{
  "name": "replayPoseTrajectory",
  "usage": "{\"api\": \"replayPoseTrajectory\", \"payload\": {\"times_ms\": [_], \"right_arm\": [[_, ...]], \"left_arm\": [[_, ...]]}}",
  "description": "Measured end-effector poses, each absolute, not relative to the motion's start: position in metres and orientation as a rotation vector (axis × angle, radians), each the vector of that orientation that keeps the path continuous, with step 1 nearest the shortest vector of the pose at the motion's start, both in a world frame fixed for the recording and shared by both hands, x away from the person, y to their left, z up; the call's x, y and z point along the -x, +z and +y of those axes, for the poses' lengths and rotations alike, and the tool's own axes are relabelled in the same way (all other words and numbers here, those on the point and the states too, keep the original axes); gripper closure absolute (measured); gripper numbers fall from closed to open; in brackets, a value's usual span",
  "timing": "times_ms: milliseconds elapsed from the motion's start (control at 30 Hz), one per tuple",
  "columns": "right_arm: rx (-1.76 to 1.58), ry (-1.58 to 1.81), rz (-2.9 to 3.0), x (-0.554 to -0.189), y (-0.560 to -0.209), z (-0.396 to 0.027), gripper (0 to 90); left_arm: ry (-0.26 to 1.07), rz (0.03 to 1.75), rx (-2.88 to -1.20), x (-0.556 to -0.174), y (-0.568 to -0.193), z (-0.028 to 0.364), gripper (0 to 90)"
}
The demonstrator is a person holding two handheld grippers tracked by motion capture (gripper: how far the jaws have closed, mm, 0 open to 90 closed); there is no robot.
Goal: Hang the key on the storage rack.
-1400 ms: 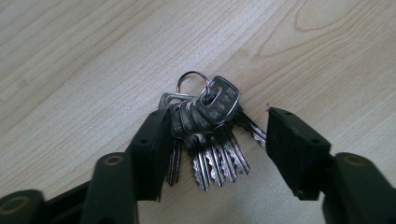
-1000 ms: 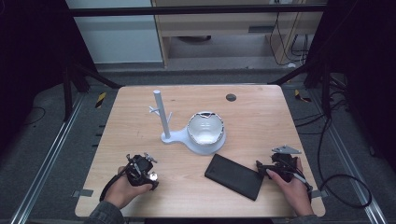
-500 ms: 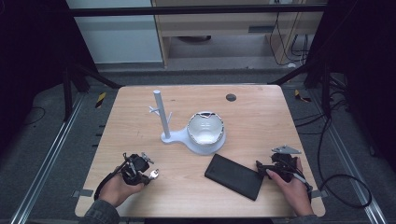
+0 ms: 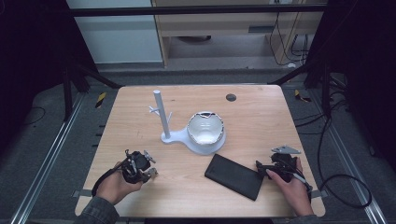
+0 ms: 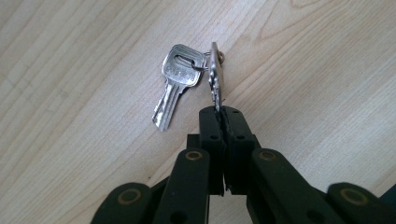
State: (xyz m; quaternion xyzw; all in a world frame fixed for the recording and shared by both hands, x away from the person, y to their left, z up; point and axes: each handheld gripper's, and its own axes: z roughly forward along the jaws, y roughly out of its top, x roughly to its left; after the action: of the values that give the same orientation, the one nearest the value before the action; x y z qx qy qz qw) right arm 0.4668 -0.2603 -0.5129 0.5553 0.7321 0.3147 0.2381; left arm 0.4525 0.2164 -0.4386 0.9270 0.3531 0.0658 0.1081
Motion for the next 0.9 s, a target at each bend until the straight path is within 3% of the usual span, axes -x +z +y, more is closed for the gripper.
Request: {"api": "replayPoseTrajectory", "payload": {"times_ms": [467, 900], "right_arm": [[-1.524, 0.861, 2.005, -0.467, -0.513, -0.26, 0.4], [-1.528, 0.857, 2.005, -0.467, -0.513, -0.259, 0.3]], "left_arm": [[0.196, 0.983, -2.762, -0.457, -0.401, 0.218, 88.2], [0.254, 0.883, -2.749, -0.459, -0.316, 0.215, 88.2]]}}
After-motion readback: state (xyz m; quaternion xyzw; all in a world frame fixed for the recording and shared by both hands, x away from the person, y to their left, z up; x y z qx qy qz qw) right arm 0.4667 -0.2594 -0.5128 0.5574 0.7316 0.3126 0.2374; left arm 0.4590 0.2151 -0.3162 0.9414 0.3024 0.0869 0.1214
